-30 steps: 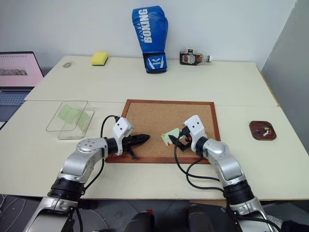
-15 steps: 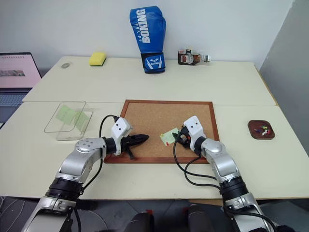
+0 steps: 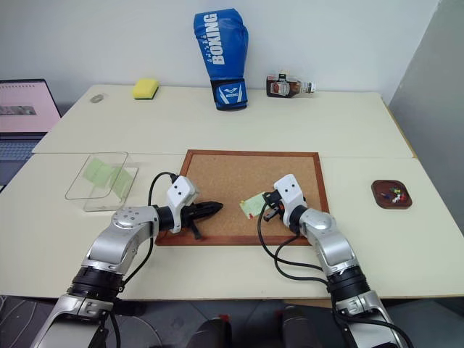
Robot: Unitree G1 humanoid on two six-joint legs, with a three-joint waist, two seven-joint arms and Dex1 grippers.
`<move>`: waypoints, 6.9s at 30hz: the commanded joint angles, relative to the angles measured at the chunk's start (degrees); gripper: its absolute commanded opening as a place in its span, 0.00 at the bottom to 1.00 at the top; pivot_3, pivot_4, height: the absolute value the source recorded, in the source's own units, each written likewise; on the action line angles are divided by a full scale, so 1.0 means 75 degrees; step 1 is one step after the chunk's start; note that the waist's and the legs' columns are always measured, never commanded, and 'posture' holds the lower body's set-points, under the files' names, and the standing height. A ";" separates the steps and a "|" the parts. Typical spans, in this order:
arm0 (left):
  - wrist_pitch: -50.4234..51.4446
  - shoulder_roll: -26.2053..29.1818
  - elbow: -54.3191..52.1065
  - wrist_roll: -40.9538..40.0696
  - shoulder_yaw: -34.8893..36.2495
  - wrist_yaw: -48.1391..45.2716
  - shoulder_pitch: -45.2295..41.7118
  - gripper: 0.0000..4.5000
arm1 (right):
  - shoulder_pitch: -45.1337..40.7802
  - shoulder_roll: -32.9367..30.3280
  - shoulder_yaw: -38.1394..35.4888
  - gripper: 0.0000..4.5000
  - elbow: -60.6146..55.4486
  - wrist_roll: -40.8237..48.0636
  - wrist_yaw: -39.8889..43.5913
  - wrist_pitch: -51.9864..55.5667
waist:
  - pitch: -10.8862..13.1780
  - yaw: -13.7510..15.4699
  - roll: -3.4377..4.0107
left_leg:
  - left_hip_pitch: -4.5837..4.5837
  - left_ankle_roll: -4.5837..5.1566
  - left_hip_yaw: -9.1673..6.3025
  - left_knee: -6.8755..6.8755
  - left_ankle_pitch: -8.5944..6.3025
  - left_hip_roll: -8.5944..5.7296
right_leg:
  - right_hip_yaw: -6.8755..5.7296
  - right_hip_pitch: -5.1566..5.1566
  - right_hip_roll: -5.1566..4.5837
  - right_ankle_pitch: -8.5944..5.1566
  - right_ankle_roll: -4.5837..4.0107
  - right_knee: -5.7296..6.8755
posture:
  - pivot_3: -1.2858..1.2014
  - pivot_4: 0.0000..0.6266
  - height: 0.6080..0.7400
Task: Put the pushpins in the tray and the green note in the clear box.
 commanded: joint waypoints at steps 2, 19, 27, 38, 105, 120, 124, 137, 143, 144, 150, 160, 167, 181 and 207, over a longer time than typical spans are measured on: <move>0.0307 0.0127 0.0020 0.0206 -0.0127 -0.0002 0.0091 0.00 | -0.0071 -0.0049 -0.0099 0.02 -0.0516 -0.0099 -0.0025 -0.0230 | 0.0000 0.0000 0.0000 | 0.0000 0.0000 0.0001 0.0000 0.0000 0.0000 | 0.0001 0.0000 0.0000 0.0000 0.0000 -0.0001 | 0.52 0.24 1.00; 0.0544 0.0436 0.0121 0.0331 -0.0439 -0.0323 0.0077 0.00 | 0.0271 -0.0014 -0.0520 0.02 -0.2482 0.0433 -0.0185 0.0815 | 0.0000 -0.0097 0.0003 | -0.0001 0.0000 0.0001 -0.0005 0.0000 0.0001 | 0.0001 -0.0004 0.0000 -0.0001 0.0000 -0.0002 | 0.52 0.24 1.00; 0.0594 0.0504 -0.0019 0.0324 -0.0508 -0.0401 0.0192 0.00 | 0.0330 -0.0639 -0.2003 0.02 -0.2324 -0.0321 -0.1822 0.0912 | -0.0001 -0.0110 0.0004 | -0.0005 0.0000 0.0003 -0.0006 0.0000 -0.0002 | 0.0002 -0.0002 -0.0003 -0.0001 0.0000 -0.0010 | 0.52 0.24 1.00; 0.0511 0.0499 0.0088 0.0448 -0.0653 -0.0523 0.0090 0.00 | 0.0065 -0.1756 -0.4462 0.02 -0.0765 0.0087 -0.2858 0.1190 | -0.0013 -0.0177 0.0024 | 0.0002 0.0001 0.0011 -0.0017 -0.0001 -0.0004 | 0.0012 0.0001 -0.0003 -0.0003 -0.0002 -0.0012 | 0.52 0.24 1.00; 0.0693 0.0317 -0.0234 0.0403 -0.0368 -0.0405 0.0164 0.00 | -0.0746 -0.2962 -0.3391 0.99 0.2837 -0.0863 -0.2952 -0.1208 | -0.0015 -0.0194 0.0032 | 0.0024 0.0007 0.0014 -0.0020 -0.0004 -0.0008 | 0.0021 0.0032 -0.0003 -0.0005 -0.0002 -0.0029 | 0.52 0.24 1.00; 0.0706 0.0356 -0.0220 0.0416 -0.0353 -0.0436 0.0176 0.00 | 0.0936 -0.2074 -0.1693 0.99 -0.2780 0.1583 0.0285 0.0503 | -0.0015 -0.0181 0.0034 | 0.0022 0.0007 0.0007 -0.0019 -0.0004 -0.0005 | 0.0016 0.0031 -0.0002 -0.0005 -0.0001 -0.0028 | 0.52 0.24 1.00; 0.0719 0.0343 -0.0212 0.0420 -0.0362 -0.0440 0.0138 0.00 | 0.1059 -0.2065 -0.0828 0.99 -0.3590 0.1869 0.1111 0.0800 | -0.0015 -0.0179 0.0034 | 0.0026 0.0007 0.0004 -0.0021 -0.0004 -0.0001 | 0.0010 0.0029 0.0000 -0.0017 -0.0020 -0.0024 | 0.52 0.24 1.00; 0.0800 0.0393 -0.0289 0.0402 -0.0292 -0.0423 0.0155 0.00 | 0.0575 -0.1434 0.0833 0.99 -0.3092 0.1483 0.2184 0.0419 | -0.0015 -0.0179 0.0033 | 0.0026 0.0006 0.0002 -0.0015 -0.0004 0.0000 | 0.0005 0.0027 -0.0001 -0.0025 -0.0033 -0.0026 | 0.52 0.24 1.00; 0.0864 0.0379 -0.0447 0.0383 -0.0281 -0.0358 0.0283 0.00 | 0.0236 -0.0882 0.0983 0.99 -0.1762 0.0803 0.1911 -0.0299 | -0.0015 -0.0174 0.0030 | 0.0021 0.0006 0.0003 -0.0015 -0.0004 0.0001 | 0.0004 0.0024 -0.0001 -0.0022 -0.0028 -0.0026 | 0.52 0.24 1.00; 0.0867 0.0389 -0.0459 0.0382 -0.0274 -0.0358 0.0302 0.00 | 0.0218 -0.0831 0.0973 0.99 -0.1640 0.0772 0.1902 -0.0332 | -0.0015 -0.0174 0.0030 | 0.0021 0.0006 0.0002 -0.0016 -0.0004 0.0001 | 0.0002 0.0024 -0.0001 -0.0017 -0.0020 -0.0028 | 0.52 0.24 1.00; 0.0853 0.0421 -0.0444 0.0402 -0.0228 -0.0342 0.0310 0.00 | 0.0168 -0.0545 0.0953 0.99 -0.0965 0.0601 0.1921 -0.0528 | -0.0015 -0.0179 0.0030 | 0.0016 0.0005 0.0000 -0.0024 -0.0005 0.0001 | 0.0001 0.0017 -0.0001 -0.0011 -0.0009 -0.0027 | 0.52 0.24 1.00; 0.0864 0.0420 -0.0454 0.0421 -0.0243 -0.0350 0.0283 0.00 | 0.0035 -0.0304 0.0874 0.78 -0.0330 0.0436 0.2046 -0.0747 | -0.0015 -0.0180 0.0030 | 0.0017 0.0005 0.0000 -0.0023 -0.0005 0.0002 | 0.0000 0.0018 0.0000 -0.0011 -0.0009 -0.0024 | 0.52 0.24 1.00; 0.0855 0.0418 -0.0423 0.0433 -0.0243 -0.0339 0.0268 0.00 | 0.0060 -0.0279 0.0872 0.49 -0.0228 0.0433 0.2070 -0.0830 | -0.0015 -0.0180 0.0030 | 0.0018 0.0005 -0.0001 -0.0023 -0.0005 0.0002 | -0.0001 0.0018 0.0000 -0.0011 -0.0010 -0.0024 | 0.52 0.24 1.00; 0.0870 0.0457 -0.0463 0.0428 -0.0227 -0.0347 0.0308 0.00 | 0.0010 -0.0337 0.0860 0.01 0.0042 0.0122 0.2156 -0.1186 | -0.0015 -0.0180 0.0030 | 0.0018 0.0005 -0.0001 -0.0023 -0.0005 0.0002 | -0.0001 0.0018 0.0000 -0.0011 -0.0009 -0.0024 | 0.52 0.24 1.00; 0.0896 0.0501 -0.0525 0.0419 -0.0326 -0.0450 0.0393 0.00 | -0.0122 -0.0428 -0.0301 0.01 -0.1958 0.0921 0.1433 0.0148 | -0.0014 -0.0192 0.0032 | 0.0002 0.0005 0.0000 -0.0024 -0.0005 0.0003 | 0.0000 0.0001 0.0001 -0.0010 -0.0008 -0.0022 | 0.52 0.24 1.00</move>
